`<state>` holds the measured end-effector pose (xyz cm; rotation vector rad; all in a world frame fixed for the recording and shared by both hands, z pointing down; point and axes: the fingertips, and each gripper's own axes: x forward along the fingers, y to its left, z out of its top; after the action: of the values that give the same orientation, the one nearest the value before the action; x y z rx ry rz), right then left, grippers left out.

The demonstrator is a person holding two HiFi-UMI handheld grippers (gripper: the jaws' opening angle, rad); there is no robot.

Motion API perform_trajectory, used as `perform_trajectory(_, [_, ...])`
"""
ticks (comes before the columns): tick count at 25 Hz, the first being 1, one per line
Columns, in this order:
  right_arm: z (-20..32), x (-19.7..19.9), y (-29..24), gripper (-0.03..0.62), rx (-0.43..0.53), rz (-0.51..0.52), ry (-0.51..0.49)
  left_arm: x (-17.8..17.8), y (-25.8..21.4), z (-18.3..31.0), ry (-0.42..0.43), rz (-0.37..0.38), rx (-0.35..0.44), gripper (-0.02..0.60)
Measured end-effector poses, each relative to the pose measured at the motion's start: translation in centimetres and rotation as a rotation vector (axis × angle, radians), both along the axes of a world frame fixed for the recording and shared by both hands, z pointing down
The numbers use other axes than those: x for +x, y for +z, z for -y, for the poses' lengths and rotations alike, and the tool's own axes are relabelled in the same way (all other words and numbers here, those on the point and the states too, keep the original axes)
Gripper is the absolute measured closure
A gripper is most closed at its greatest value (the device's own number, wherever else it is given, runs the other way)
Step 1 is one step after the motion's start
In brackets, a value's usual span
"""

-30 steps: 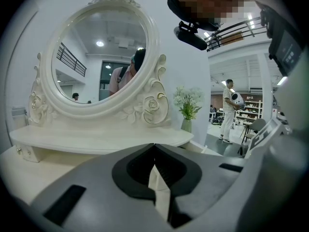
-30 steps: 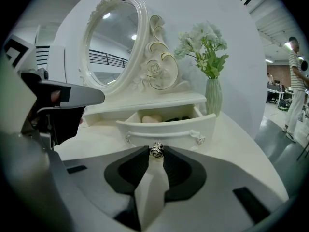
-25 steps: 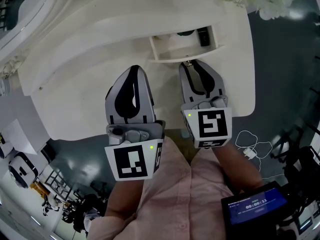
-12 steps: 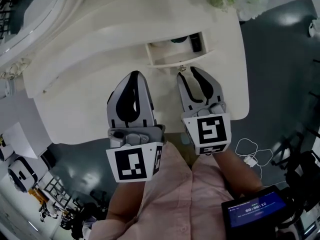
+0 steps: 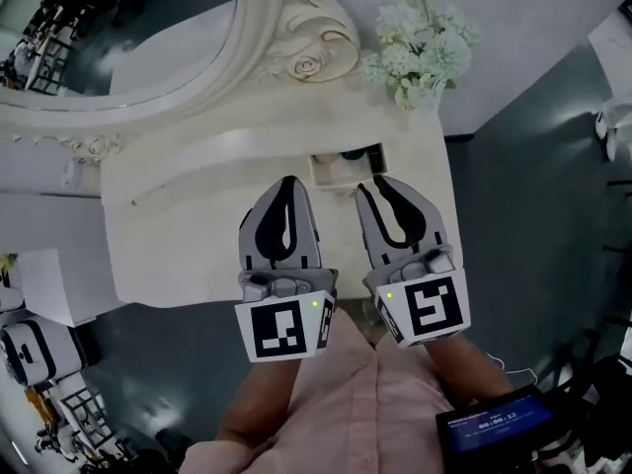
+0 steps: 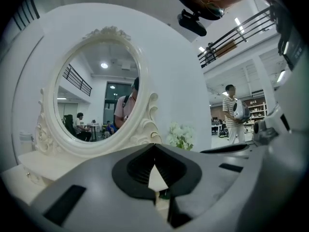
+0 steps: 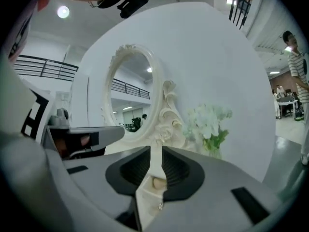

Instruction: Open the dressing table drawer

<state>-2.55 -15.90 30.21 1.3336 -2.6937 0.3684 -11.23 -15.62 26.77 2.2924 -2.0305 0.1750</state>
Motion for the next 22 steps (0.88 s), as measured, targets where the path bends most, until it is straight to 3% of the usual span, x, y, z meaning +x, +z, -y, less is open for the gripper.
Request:
perform_trajectory(4, [-0.1,0.2,-5.0,0.559,0.129,0.002,-0.005,0.6,-3.6,-0.6,-0.005,0.023,0.079,0.560])
perform_trajectory(10, [0.6,0.6,-9.2,0.571,0.257,0.027,0.025,0.8,-6.9,-0.8,-0.020,0.041,0.166,0.560])
perform_trajectory(22, [0.4,0.2,-10.4,0.576,0.305,0.014,0.025,0.7,-7.5,-1.1,-0.013,0.047,0.184,0.560])
